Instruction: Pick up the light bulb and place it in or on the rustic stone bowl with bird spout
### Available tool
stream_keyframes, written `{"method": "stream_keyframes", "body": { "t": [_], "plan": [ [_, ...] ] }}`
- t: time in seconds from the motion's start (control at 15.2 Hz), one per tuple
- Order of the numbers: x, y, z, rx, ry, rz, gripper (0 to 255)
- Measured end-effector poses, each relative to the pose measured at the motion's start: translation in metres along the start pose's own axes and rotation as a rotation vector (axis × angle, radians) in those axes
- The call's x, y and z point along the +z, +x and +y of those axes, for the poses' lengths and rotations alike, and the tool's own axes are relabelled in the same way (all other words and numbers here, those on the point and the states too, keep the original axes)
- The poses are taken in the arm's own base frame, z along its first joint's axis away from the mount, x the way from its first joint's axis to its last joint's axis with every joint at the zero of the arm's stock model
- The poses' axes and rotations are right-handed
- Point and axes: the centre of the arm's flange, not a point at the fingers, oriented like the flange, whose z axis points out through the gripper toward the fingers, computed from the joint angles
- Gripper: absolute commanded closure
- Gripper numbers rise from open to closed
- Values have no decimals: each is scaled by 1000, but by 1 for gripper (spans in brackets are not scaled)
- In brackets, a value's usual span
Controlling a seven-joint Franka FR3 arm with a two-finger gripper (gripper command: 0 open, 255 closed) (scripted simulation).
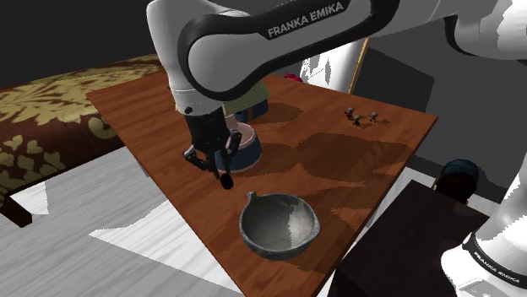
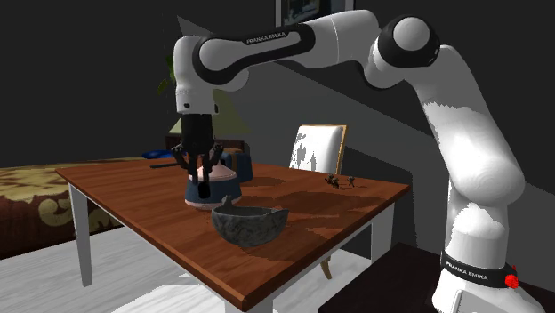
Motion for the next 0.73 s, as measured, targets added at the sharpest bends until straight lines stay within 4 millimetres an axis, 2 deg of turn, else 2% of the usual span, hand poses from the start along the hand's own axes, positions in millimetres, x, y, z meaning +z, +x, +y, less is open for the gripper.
{"method": "stream_keyframes", "body": {
  "t": [0.73],
  "plan": [
    [-55,-3,1,0,-3,-5,255]
  ]
}}
